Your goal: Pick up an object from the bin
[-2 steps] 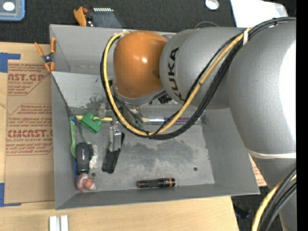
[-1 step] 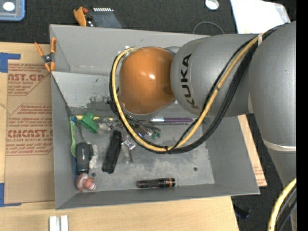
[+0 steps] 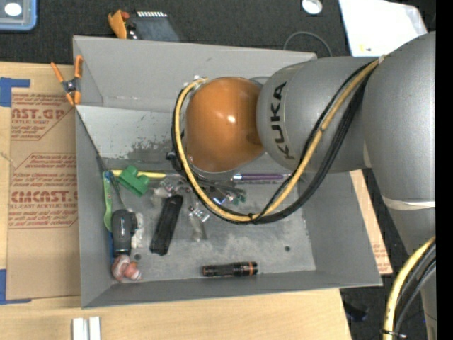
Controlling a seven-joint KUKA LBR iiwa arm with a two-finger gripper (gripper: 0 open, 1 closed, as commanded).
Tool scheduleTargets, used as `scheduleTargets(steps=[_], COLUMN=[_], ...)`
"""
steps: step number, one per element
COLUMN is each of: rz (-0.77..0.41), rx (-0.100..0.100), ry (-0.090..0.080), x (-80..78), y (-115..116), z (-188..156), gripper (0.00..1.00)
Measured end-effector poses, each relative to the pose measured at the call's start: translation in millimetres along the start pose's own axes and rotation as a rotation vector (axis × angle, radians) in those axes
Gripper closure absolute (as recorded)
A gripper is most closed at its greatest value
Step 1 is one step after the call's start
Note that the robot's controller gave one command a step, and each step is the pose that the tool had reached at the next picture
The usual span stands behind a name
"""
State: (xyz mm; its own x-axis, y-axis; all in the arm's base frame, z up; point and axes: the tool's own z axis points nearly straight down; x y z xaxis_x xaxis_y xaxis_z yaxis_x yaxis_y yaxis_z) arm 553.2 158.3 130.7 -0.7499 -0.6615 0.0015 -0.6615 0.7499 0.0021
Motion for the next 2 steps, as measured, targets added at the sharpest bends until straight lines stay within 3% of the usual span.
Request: scheduleTargets(steps=[1, 2], rz=[-0.385, -0.444], rx=[0.004, 0.002], ry=[-0.007, -0.007], x=[3.9, -5.2], y=[5, 14], z=[34, 60], gripper=[0.00, 1.00])
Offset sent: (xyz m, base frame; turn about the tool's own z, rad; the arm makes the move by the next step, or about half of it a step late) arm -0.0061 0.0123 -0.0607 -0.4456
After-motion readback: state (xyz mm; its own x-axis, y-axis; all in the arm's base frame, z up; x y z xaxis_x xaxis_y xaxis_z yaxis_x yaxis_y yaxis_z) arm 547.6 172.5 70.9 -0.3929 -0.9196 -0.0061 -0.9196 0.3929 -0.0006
